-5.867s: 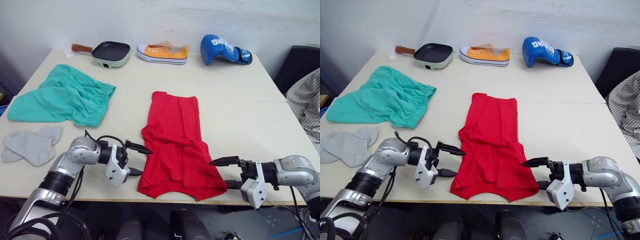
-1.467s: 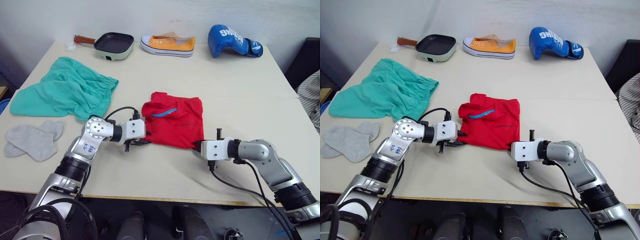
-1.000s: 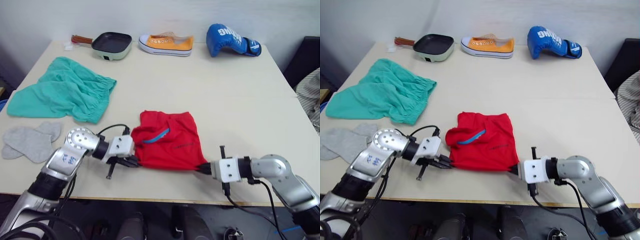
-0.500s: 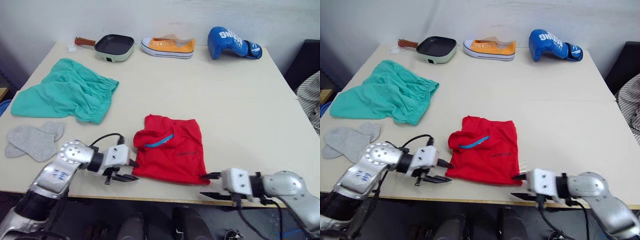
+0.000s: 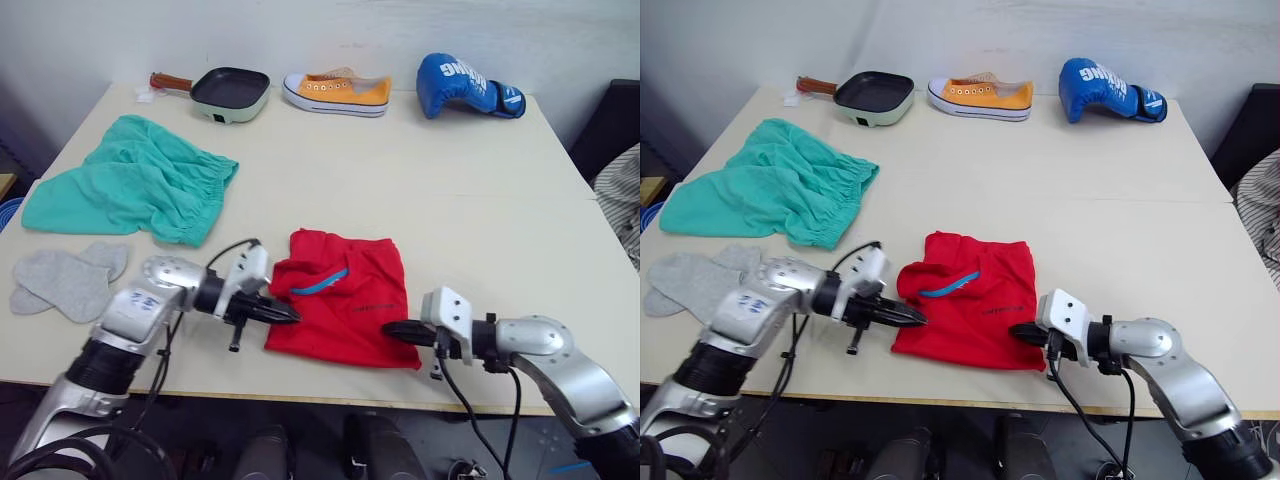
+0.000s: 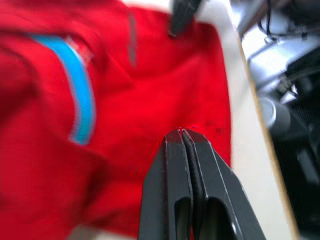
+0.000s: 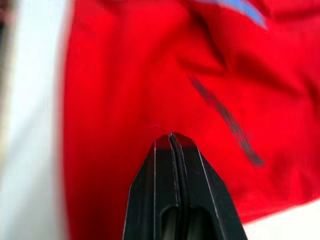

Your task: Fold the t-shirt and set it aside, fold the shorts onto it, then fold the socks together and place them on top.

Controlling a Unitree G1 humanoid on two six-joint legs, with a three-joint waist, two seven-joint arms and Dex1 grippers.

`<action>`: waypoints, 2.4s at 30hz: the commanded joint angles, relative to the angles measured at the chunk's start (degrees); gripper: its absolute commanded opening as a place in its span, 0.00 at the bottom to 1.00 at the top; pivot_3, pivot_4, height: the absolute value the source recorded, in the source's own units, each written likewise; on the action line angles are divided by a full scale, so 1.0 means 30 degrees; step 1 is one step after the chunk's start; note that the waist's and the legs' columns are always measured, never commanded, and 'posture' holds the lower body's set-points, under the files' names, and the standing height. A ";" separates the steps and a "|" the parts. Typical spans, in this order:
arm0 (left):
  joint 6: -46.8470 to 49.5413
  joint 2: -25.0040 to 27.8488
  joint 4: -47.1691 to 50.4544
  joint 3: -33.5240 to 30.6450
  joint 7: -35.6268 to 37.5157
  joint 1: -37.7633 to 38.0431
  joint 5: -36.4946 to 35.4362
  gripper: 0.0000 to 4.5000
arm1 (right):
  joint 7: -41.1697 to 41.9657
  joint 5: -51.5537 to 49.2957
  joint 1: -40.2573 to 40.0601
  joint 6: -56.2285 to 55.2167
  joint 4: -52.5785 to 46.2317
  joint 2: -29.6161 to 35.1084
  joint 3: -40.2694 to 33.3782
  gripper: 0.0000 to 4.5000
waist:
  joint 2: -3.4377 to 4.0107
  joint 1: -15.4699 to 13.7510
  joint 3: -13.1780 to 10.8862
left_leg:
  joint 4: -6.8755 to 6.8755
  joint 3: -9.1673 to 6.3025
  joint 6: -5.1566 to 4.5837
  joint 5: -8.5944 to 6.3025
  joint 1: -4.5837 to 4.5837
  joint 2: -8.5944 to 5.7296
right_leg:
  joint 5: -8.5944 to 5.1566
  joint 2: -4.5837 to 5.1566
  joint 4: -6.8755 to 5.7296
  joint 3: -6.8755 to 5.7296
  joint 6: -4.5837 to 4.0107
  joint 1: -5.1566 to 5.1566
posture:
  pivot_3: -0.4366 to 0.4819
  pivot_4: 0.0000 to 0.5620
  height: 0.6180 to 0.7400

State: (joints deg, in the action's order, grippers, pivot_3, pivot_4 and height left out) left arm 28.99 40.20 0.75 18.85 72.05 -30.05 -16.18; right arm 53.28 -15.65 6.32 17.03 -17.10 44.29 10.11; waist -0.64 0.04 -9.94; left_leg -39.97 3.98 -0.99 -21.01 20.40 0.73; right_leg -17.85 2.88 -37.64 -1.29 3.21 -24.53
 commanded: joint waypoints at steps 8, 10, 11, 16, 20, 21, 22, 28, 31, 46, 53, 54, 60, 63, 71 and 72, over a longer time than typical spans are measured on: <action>-0.0524 -0.2345 -0.6817 -0.0944 -0.2190 -0.4457 0.1946 0.01 | -0.0789 0.3536 -0.0452 -0.2492 0.1887 -0.0297 0.1312 0.00 | -0.0072 -0.0007 0.0048 | -0.0030 -0.0018 -0.0005 0.0008 -0.0042 0.0017 | 0.0008 -0.0017 -0.0015 0.0019 0.0014 0.0063 | 0.48 0.27 1.00; 0.0006 -0.2652 -0.8172 -0.1404 -0.2011 -0.5290 0.1706 0.01 | -0.0914 0.3760 -0.0587 -0.2794 0.2054 -0.0440 0.1389 0.00 | -0.0082 0.0005 0.0055 | -0.0028 -0.0019 -0.0002 0.0010 -0.0042 0.0020 | 0.0008 -0.0021 -0.0016 0.0017 0.0014 0.0058 | 0.48 0.27 1.00; 0.0128 -0.2774 -0.8636 -0.1526 -0.1958 -0.5568 0.1704 0.01 | -0.0912 0.3789 -0.0624 -0.2875 0.2086 -0.0484 0.1400 0.00 | -0.0098 0.0013 0.0063 | -0.0029 -0.0020 0.0001 0.0012 -0.0043 0.0021 | 0.0008 -0.0021 -0.0016 0.0015 0.0014 0.0059 | 0.48 0.27 1.00; -0.0721 -0.2543 -0.9917 -0.1067 0.0044 -0.6593 0.2099 0.01 | -0.0993 0.4349 -0.0719 -0.3429 0.2120 -0.0584 0.1638 0.00 | -0.0169 0.0018 0.0108 | -0.0028 -0.0021 0.0005 0.0013 -0.0045 0.0024 | 0.0008 -0.0022 -0.0017 0.0014 0.0013 0.0059 | 0.48 0.27 1.00; -0.0723 -0.1224 -0.6233 -0.0829 0.2832 -0.4827 0.1140 0.01 | -0.0541 0.1924 -0.0891 -0.2190 -0.0109 -0.0798 0.0300 0.00 | -0.0171 0.0068 0.0111 | -0.0001 -0.0022 0.0030 0.0009 -0.0042 0.0037 | 0.0001 -0.0022 -0.0037 0.0018 0.0001 0.0040 | 0.48 0.27 1.00; -0.0453 -0.1007 -0.5591 -0.1016 0.3115 -0.4532 0.0825 0.01 | -0.0403 0.1723 -0.0956 -0.2214 -0.0435 -0.0704 0.0136 0.00 | -0.0172 0.0060 0.0111 | 0.0007 -0.0029 0.0040 0.0009 -0.0041 0.0041 | -0.0005 -0.0018 -0.0047 0.0018 -0.0010 0.0031 | 0.48 0.27 1.00; -0.0163 -0.0833 -0.5085 -0.1204 0.3320 -0.4339 0.0547 0.01 | -0.0291 0.1602 -0.1027 -0.2245 -0.0677 -0.0618 0.0002 0.00 | -0.0171 0.0051 0.0110 | 0.0007 -0.0037 0.0046 0.0008 -0.0032 0.0047 | -0.0009 -0.0019 -0.0040 0.0016 -0.0016 0.0021 | 0.48 0.27 1.00; 0.2455 -0.0509 -0.2541 -0.2531 0.3488 -0.4464 -0.1642 0.01 | 0.0809 0.0407 -0.1583 -0.2418 -0.1686 -0.0311 -0.0703 0.00 | -0.0171 -0.0010 0.0106 | -0.0007 -0.0072 0.0035 0.0001 -0.0001 0.0041 | -0.0010 -0.0013 -0.0008 0.0018 -0.0017 0.0020 | 0.48 0.27 1.00; 0.1411 -0.1514 -0.2788 -0.2037 0.1969 -0.4422 -0.0556 0.01 | 0.0759 0.1294 -0.1370 -0.3433 -0.0470 -0.0511 -0.0470 0.00 | -0.0171 -0.0035 0.0107 | -0.0007 -0.0074 0.0032 0.0000 -0.0004 0.0037 | -0.0009 -0.0014 -0.0006 0.0018 -0.0016 0.0025 | 0.48 0.27 1.00; -0.3863 -0.0538 -0.4220 0.0904 -0.0359 -0.0554 0.4366 0.01 | -0.1544 0.2844 0.6200 -0.0863 0.5847 -0.3819 0.0253 0.00 | -0.0129 0.0406 0.0141 | 0.0012 -0.0069 0.0059 0.0012 -0.0055 0.0063 | -0.0022 -0.0052 -0.0051 0.0061 -0.0040 0.0019 | 0.48 0.27 1.00; -0.1076 0.1237 0.0418 0.0130 0.0105 0.2290 0.2910 0.01 | -0.3955 0.5747 0.8769 -0.2306 1.0004 -0.3572 0.0068 0.00 | -0.0045 0.0654 0.0190 | 0.0119 -0.0061 0.0095 0.0030 -0.0079 0.0065 | -0.0039 -0.0055 -0.0054 0.0066 -0.0069 -0.0003 | 0.48 0.27 1.00; -0.0775 0.1456 0.0942 -0.0070 0.0026 0.2710 0.2739 0.01 | -0.4114 0.5664 0.9080 -0.2391 1.0197 -0.3519 -0.0275 0.00 | -0.0043 0.0681 0.0189 | 0.0120 -0.0062 0.0095 0.0030 -0.0081 0.0065 | -0.0040 -0.0056 -0.0052 0.0066 -0.0071 -0.0002 | 0.48 0.27 1.00; 0.0983 0.1966 0.2535 -0.1689 0.0080 0.2831 0.0985 0.01 | -0.1327 0.0950 0.8263 -0.0977 0.5207 -0.3685 -0.2420 0.00 | -0.0028 0.0574 0.0181 | 0.0142 -0.0066 0.0094 0.0030 -0.0065 0.0065 | -0.0040 -0.0057 -0.0051 0.0067 -0.0070 -0.0007 | 0.48 0.27 1.00; 0.2696 0.2160 0.2792 -0.2996 0.0925 0.1775 -0.1171 0.01 | 0.0021 -0.1244 0.6765 0.0574 0.1654 -0.3160 -0.2668 0.00 | -0.0031 0.0507 0.0179 | 0.0174 -0.0088 0.0094 0.0031 -0.0056 0.0070 | -0.0039 -0.0064 -0.0061 0.0054 -0.0070 -0.0007 | 0.48 0.27 1.00; -0.0169 0.1281 -0.2802 -0.1810 0.0669 -0.2672 0.1048 0.01 | 0.2490 -0.0374 0.2121 0.0216 -0.2035 -0.0539 -0.0110 0.00 | -0.0048 -0.0002 0.0167 | 0.0152 -0.0163 0.0049 0.0025 -0.0003 0.0019 | -0.0028 -0.0054 0.0018 0.0071 -0.0047 0.0020 | 0.48 0.27 1.00; -0.0885 0.0962 -0.3955 -0.1552 0.0649 -0.3260 0.1524 0.01 | 0.2410 0.0224 0.1871 -0.0169 -0.1850 -0.0416 0.0282 0.00 | -0.0060 0.0000 0.0159 | 0.0151 -0.0158 0.0047 0.0026 -0.0003 0.0014 | -0.0027 -0.0055 0.0022 0.0074 -0.0046 0.0018 | 0.48 0.27 1.00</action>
State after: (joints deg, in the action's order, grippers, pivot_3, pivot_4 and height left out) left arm 29.87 43.85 -8.02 13.11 74.02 -38.04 -13.70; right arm 60.37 -17.06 11.94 18.87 -21.76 42.47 10.10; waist -0.82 0.04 -9.46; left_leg -39.53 3.51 -0.85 -20.93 20.40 0.77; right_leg -17.93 2.70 -37.56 -1.06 3.08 -24.50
